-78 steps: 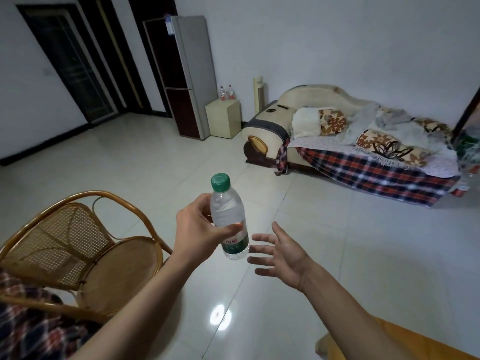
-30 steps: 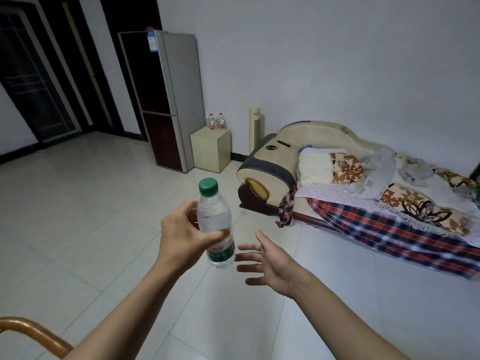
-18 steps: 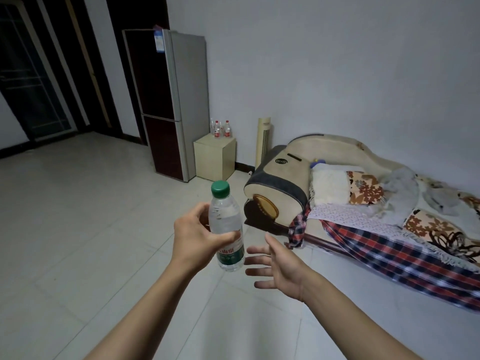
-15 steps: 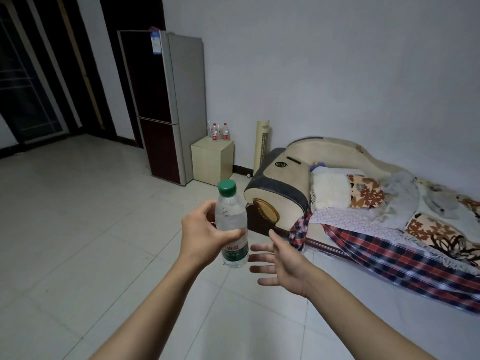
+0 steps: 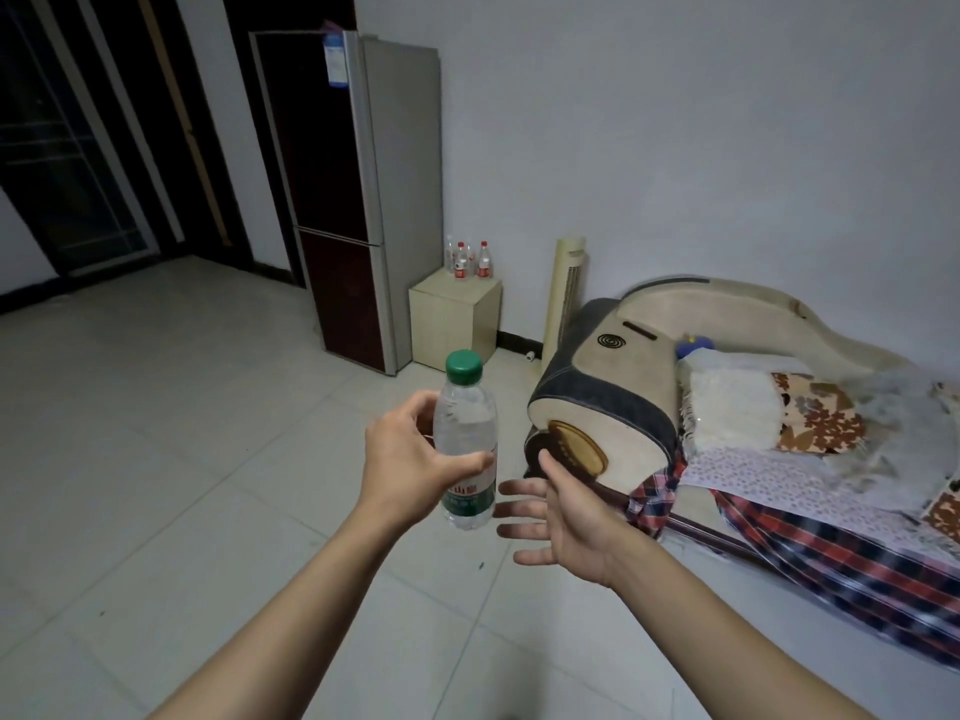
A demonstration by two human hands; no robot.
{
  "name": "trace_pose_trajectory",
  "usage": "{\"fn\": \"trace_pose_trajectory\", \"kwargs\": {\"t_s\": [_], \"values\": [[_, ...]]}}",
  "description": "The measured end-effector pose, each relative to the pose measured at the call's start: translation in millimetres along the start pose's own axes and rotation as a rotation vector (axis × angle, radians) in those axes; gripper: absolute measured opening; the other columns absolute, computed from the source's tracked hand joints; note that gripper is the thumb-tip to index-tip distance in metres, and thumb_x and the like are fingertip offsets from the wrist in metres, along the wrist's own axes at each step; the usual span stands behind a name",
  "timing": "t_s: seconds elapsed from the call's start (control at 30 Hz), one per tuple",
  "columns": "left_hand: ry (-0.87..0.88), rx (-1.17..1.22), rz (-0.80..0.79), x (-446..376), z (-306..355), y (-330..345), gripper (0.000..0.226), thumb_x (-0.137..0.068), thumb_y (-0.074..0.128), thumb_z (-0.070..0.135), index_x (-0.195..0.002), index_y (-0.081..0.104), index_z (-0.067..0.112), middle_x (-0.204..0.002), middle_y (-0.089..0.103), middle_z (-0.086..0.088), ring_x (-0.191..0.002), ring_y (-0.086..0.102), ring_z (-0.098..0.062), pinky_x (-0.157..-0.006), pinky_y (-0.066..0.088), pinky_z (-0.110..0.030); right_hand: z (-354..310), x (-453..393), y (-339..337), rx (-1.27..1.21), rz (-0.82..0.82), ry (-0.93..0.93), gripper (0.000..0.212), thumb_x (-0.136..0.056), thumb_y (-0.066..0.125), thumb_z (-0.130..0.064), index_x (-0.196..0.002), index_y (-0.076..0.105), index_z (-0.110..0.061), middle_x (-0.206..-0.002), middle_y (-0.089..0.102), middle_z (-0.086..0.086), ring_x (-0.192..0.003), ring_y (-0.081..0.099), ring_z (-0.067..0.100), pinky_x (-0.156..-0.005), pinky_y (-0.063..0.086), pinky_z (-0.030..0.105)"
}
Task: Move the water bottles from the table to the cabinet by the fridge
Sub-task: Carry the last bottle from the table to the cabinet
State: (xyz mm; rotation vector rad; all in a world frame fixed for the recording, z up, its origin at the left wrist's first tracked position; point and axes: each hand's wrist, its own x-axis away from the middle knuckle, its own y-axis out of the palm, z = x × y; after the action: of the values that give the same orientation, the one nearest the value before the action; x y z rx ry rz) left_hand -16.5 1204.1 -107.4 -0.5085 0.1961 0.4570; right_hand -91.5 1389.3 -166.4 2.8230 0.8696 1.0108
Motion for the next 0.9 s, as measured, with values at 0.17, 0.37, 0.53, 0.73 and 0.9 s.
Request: {"fn": "trace_pose_trajectory", "kwargs": {"t_s": [0.17,0.37,0.53,0.73,0.9], "values": [[0.007,-0.087,0.003,-89,-11,23,0.056,-0.060,0.093,0.029,-0.108,0.065,0.028,-0.097,0.070,0.016,-0.087,0.066,0.005,-0.073,0.056,-0.015,-58,-80,-22,0.024,-0.050,-0.013,0.070,-0.096,0.024,-0.070,-0.122,0.062,-0.017,-0.120,0.069,0.013,-0.116,0.061,0.031,-0.104,0.045,0.055],[0.000,-0.121,0.038,-197,-20,43,0.058,-0.059,0.093,0.029,-0.111,0.065,0.028,-0.099,0.070,0.016,-0.090,0.066,0.002,-0.075,0.055,-0.017,-137,-160,-48,0.001,-0.089,-0.023,0.070,-0.096,0.025,-0.070,-0.122,0.062,-0.017,-0.118,0.071,0.011,-0.115,0.063,0.030,-0.102,0.047,0.052],[-0.044,-0.051,0.068,-267,-45,52,0.060,-0.056,0.094,0.031,-0.109,0.065,0.028,-0.099,0.072,0.014,-0.090,0.069,0.000,-0.075,0.059,-0.023,-181,-216,-69,-0.048,-0.082,-0.014,0.069,-0.095,0.023,-0.070,-0.121,0.062,-0.020,-0.121,0.069,0.011,-0.115,0.064,0.030,-0.098,0.049,0.049],[-0.047,-0.013,0.060,-349,-89,63,0.061,-0.055,0.094,0.030,-0.109,0.065,0.027,-0.097,0.072,0.015,-0.088,0.067,0.005,-0.074,0.058,-0.019,-225,-297,-75,-0.045,-0.030,0.007,0.072,-0.096,0.022,-0.069,-0.128,0.061,-0.017,-0.124,0.068,0.013,-0.116,0.063,0.031,-0.100,0.048,0.048],[0.002,0.041,0.037,-428,-123,57,0.057,-0.057,0.094,0.028,-0.106,0.066,0.028,-0.095,0.071,0.015,-0.087,0.065,0.006,-0.074,0.058,-0.018,-271,-363,-60,-0.072,0.042,0.008,0.072,-0.097,0.022,-0.068,-0.129,0.060,-0.015,-0.124,0.068,0.014,-0.116,0.063,0.031,-0.101,0.047,0.048]]}}
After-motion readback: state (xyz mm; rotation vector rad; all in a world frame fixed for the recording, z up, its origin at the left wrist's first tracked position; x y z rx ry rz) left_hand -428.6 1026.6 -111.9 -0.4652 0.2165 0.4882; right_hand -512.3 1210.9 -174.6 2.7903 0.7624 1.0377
